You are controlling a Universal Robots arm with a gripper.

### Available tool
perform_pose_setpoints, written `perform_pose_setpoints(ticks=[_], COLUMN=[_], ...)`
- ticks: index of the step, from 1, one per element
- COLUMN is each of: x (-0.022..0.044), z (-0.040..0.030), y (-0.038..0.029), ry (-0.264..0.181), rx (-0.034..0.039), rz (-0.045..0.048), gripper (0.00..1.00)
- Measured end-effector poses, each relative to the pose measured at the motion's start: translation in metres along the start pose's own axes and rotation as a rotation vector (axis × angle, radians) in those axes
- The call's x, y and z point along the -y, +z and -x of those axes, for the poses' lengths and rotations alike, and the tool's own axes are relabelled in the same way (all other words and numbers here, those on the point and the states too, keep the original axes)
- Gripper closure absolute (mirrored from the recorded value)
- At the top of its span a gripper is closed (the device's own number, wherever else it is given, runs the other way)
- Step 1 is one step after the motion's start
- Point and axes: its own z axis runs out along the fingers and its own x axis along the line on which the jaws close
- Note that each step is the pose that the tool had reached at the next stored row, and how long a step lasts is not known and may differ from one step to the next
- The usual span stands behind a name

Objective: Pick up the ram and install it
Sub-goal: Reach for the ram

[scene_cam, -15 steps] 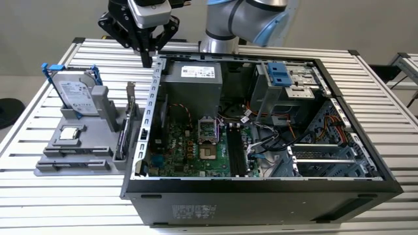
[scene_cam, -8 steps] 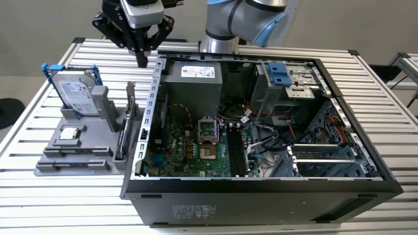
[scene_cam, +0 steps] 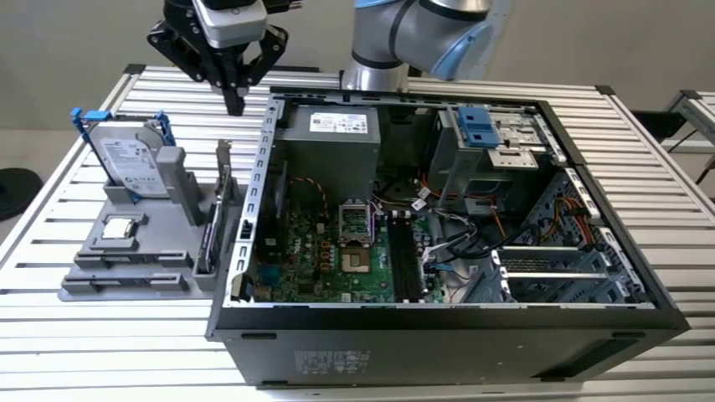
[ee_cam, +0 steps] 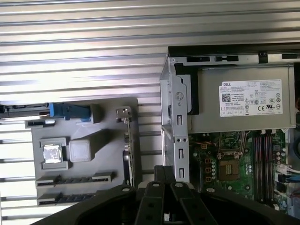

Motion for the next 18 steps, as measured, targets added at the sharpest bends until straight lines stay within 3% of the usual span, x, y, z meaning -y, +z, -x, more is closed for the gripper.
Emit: perform_pose_setpoints(ticks=[18], x=[0.0013], z=[-0.0175], y=[-0.0001], ry=[0.0], rx=[0.0001], rz=[0.0], gripper=[1.0])
